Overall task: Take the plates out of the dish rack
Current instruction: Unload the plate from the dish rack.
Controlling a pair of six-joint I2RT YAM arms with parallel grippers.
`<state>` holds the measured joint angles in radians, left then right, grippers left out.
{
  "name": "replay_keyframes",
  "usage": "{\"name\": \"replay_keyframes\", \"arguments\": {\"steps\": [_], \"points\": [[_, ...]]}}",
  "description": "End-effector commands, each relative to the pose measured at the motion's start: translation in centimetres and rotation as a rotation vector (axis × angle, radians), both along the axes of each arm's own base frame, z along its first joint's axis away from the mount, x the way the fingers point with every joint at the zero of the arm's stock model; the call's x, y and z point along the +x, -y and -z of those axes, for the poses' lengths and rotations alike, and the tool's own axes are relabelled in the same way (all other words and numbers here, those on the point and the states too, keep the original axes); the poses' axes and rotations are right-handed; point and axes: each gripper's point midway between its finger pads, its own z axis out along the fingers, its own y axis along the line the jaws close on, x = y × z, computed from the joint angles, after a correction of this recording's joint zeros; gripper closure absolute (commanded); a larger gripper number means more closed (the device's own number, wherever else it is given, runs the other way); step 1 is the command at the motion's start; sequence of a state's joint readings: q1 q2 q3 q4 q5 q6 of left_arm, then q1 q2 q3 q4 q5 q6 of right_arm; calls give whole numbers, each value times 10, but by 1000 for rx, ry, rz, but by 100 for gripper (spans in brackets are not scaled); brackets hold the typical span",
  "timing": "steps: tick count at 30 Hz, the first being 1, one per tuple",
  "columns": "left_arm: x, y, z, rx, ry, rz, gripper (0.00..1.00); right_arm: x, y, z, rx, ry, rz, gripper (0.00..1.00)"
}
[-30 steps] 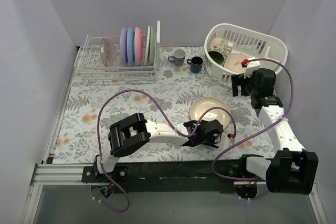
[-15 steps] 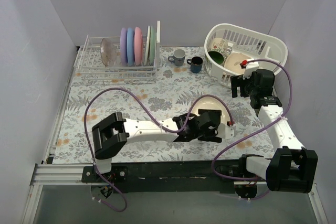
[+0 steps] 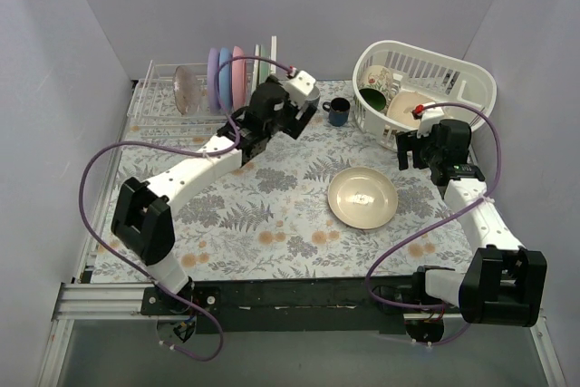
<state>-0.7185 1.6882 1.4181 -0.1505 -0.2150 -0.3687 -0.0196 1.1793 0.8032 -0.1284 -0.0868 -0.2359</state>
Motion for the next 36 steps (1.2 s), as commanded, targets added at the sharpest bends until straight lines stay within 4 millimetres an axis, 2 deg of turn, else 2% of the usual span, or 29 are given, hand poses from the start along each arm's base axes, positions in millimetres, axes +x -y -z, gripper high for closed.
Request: {"name": "replay_keyframes", "arguments": {"steps": [1,2,3,5,6,8,9,11,12,14,15,17,18,21,25,36], "points": [[0,-28,-79,-195,100,5,16,7,-3,-4,10,19,-20,8],[4,-36,-82,-222,87,-8,16,7,-3,-3,9,16,-24,8],[17,-58,-90,-251,83,-23,16,6,-4,-2,9,12,-29,9],[25,-80,-98,-301,68,-30,16,6,-4,0,9,6,-32,9],[36,-110,-103,-336,68,-79,16,6,-5,0,10,5,-36,9],[41,-127,-108,-370,61,-69,16,6,-6,3,12,-5,-41,10],[48,-150,-110,-385,63,-99,16,6,-7,3,16,-5,-44,10],[49,-161,-109,-407,49,-70,16,6,-8,4,20,-13,-52,10],[54,-178,-107,-414,45,-97,16,6,-11,4,25,-12,-67,10],[54,-186,-103,-445,23,-72,16,5,-13,4,34,-13,-80,11],[60,-200,-98,-450,12,-97,16,4,-15,4,39,-11,-87,11],[61,-204,-96,-475,-10,-61,16,4,-16,3,41,-6,-95,11],[65,-213,-89,-486,-30,-67,16,4,-17,2,43,-3,-97,11],[73,-235,-84,-528,-52,-69,16,2,-17,4,42,-8,-104,11],[88,-250,-61,-550,-100,-74,16,2,-19,5,44,-12,-112,11],[117,-257,-33,-546,-149,-63,21,1,-22,8,49,-19,-132,11]]}}
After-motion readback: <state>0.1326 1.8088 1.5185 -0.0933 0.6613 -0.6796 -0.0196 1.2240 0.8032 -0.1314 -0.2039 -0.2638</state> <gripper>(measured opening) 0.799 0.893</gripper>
